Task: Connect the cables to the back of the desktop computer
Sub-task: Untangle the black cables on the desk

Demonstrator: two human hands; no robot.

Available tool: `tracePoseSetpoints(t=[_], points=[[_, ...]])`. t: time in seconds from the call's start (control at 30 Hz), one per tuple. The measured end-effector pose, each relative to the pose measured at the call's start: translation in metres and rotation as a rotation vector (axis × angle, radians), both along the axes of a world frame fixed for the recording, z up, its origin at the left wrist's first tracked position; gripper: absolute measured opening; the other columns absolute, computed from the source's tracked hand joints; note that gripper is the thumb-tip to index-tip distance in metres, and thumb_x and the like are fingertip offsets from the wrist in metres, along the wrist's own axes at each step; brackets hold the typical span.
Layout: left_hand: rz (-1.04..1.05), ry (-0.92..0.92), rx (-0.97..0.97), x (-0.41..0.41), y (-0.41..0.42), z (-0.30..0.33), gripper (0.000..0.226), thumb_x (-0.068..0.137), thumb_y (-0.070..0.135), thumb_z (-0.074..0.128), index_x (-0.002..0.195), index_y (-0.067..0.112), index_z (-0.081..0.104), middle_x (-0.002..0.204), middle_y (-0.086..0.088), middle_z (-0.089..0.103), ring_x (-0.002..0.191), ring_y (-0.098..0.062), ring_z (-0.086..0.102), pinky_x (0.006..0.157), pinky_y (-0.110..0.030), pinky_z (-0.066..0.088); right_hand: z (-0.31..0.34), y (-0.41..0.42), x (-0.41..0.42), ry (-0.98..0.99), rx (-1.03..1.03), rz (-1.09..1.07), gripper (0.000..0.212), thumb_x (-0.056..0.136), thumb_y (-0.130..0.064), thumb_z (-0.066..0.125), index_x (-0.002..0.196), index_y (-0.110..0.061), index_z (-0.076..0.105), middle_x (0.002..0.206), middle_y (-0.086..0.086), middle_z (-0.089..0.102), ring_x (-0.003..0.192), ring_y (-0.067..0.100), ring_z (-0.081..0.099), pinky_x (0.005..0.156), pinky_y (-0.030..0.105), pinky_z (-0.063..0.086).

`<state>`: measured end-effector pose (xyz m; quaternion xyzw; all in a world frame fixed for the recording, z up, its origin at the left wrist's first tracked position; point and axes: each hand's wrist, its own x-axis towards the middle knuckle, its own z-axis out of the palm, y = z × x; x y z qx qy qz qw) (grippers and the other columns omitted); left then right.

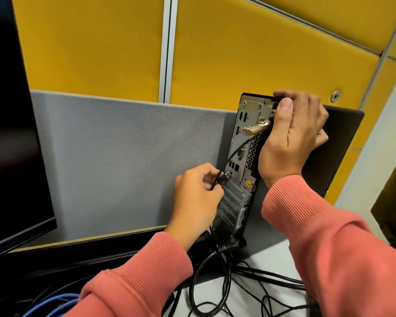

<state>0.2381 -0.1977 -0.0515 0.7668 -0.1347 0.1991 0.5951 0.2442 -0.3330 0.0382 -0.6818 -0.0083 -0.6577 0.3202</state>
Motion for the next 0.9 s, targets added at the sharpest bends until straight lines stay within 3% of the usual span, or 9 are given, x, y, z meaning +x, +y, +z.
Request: tracePoseSetpoints(t=[0.23,0.4,0.57,0.73,0.9], points=[[0.030,-0.183,0.158,0.003,0.003,-0.002,0.022,0.087,0.001,0.073,0.092,0.021,0.077,0.085,0.006,0.067,0.079,-0.010,0.065,0.076,-0.030,0.056,0.000,0.000,0.000,-0.002,0.009,-0.002,0.036,0.103,-0.037,0.031,0.113,-0.027,0.064,0.117,-0.010,0.055,0.126,0.006,0.040,0.100,0.039,0.026],[-0.076,-0.136,0.022,0.002,0.004,-0.004,0.023,0.086,0.004,0.078,0.096,0.024,0.081,0.089,0.010,0.071,0.082,-0.007,0.070,0.076,-0.014,0.054,0.000,0.000,0.000,-0.007,0.013,0.000,0.036,0.104,-0.037,0.031,0.112,-0.028,0.064,0.117,-0.009,0.056,0.126,0.006,0.040,0.100,0.038,0.026],[-0.100,-0.097,-0.029,0.002,0.003,-0.004,0.018,0.089,0.006,0.075,0.093,0.023,0.080,0.088,0.004,0.073,0.074,-0.004,0.074,0.073,-0.017,0.056,0.000,0.000,0.000,-0.009,0.014,0.006,0.034,0.104,-0.035,0.032,0.113,-0.027,0.064,0.116,-0.010,0.056,0.126,0.008,0.041,0.096,0.033,0.024],[-0.060,-0.148,0.022,0.010,0.001,-0.006,0.020,0.089,0.010,0.075,0.097,0.026,0.081,0.085,0.001,0.070,0.078,-0.019,0.073,0.081,-0.044,0.060,-0.001,0.000,0.000,-0.017,0.010,0.014,0.034,0.104,-0.036,0.032,0.112,-0.027,0.064,0.113,-0.015,0.052,0.126,0.009,0.042,0.095,0.030,0.022],[-0.055,-0.157,-0.141,0.004,-0.005,-0.009,0.025,0.089,0.010,0.076,0.107,0.029,0.077,0.091,0.011,0.074,0.085,-0.009,0.072,0.084,-0.034,0.060,-0.002,0.001,0.001,-0.029,0.008,0.018,0.033,0.105,-0.035,0.032,0.112,-0.028,0.063,0.111,-0.020,0.047,0.125,0.010,0.043,0.096,0.032,0.024]])
